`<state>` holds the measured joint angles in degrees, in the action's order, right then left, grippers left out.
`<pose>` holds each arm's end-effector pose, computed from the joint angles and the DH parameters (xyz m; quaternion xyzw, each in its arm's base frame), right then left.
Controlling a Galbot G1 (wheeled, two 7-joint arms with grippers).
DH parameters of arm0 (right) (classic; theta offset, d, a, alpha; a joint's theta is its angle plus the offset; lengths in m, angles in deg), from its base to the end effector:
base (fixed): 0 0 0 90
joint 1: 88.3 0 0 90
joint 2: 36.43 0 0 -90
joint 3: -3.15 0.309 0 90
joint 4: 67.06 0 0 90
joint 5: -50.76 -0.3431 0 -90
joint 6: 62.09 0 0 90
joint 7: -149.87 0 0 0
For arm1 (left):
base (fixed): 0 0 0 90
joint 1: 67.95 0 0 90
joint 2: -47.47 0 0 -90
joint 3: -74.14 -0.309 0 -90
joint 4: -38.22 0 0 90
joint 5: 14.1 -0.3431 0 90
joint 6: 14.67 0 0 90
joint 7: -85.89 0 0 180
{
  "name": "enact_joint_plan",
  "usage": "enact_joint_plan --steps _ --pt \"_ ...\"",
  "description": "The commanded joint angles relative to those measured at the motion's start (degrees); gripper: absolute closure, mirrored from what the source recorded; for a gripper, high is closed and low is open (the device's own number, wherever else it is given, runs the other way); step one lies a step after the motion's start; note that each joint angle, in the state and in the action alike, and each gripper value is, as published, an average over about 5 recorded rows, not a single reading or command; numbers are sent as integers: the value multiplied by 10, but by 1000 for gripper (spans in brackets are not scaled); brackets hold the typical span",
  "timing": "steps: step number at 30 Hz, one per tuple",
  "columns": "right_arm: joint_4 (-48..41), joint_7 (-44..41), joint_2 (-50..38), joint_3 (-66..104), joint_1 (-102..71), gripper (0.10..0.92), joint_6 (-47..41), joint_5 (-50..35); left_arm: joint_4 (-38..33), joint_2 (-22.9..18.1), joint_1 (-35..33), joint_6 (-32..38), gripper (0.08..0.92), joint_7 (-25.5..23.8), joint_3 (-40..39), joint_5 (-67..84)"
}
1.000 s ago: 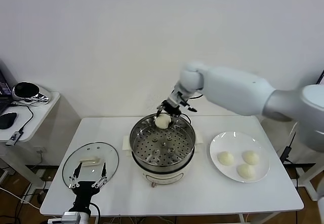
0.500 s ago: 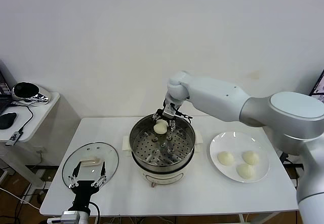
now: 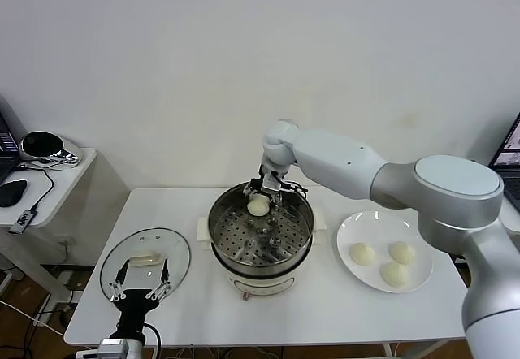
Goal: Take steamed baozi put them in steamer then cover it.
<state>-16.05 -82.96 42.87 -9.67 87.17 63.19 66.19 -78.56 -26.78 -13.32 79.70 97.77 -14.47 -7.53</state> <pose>0.5576 0.1581 -0.1035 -0.6387 0.1387 -0.7564 0.0249 0.1648 0.0491 -0.2968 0.0447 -0.9962 -0.0681 0.0311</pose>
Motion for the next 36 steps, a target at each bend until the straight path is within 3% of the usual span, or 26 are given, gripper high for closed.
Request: enact_joint_plan --steps 1,6,12,17,23,30,36 --pt "11 2 -3 -1 6 207 1 -7 -1 0 0 0 177 0 0 0" --pt "108 -39 -61 -37 87 203 -89 -137 -9 2 -5 -2 177 0 2 -1" --pt "276 -100 -190 -82 201 203 -317 -280 -20 9 -8 -11 177 -3 4 -4" --pt "372 -98 -295 -110 239 203 -456 -331 -26 13 -4 -18 177 -6 -3 -3" --pt "427 -95 -428 -108 231 203 -558 -321 -30 18 -2 -20 177 -13 -14 -5" --pt "419 -60 -531 -77 146 203 -574 -269 -28 26 1 -19 177 -17 -22 -4" --pt "373 -51 -552 20 0 203 -550 -210 -23 25 5 -19 177 -18 -27 -5"
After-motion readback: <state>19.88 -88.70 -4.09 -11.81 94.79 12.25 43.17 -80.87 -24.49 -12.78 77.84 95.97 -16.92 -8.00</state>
